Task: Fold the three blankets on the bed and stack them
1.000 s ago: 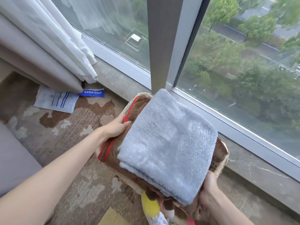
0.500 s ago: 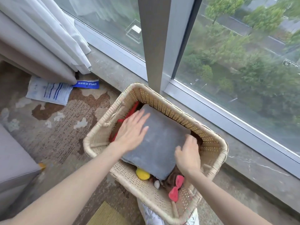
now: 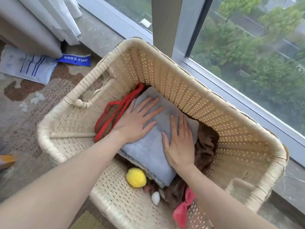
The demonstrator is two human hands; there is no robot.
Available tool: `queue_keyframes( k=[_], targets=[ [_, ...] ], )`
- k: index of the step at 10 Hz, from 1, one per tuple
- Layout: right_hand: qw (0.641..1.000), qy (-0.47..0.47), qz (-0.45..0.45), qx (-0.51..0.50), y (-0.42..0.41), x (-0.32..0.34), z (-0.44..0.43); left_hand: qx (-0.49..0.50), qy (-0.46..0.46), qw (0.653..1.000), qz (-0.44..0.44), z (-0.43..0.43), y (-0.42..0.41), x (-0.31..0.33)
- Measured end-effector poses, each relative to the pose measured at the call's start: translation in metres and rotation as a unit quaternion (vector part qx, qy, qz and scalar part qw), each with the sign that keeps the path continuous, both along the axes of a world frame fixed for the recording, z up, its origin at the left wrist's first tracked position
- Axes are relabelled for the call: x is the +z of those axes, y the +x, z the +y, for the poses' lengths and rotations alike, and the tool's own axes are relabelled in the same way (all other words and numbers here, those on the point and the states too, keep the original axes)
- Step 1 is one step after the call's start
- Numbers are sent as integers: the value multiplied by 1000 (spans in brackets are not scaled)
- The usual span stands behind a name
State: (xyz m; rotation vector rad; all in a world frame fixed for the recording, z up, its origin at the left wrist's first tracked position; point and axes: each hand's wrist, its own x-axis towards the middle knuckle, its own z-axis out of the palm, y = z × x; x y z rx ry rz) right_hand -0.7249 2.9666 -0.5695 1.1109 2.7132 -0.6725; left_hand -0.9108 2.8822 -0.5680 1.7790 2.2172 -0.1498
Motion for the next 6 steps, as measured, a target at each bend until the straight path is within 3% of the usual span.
queue_keyframes(
  k=[2,3,4,6],
  targets=[
    [999,-3,-38,11,-5,-18,0,0,-42,999,1,7,1,-7],
    [994,-68,-73,37,-4,3,14,10,-78,997,-26,15,3,18],
    [986,-146,-79,28,-6,47,28,32,-97,992,-68,20,4,66],
    [979,-182,53,-79,-26,179,33,77,-5,994,-74,26,-2,199]
  ],
)
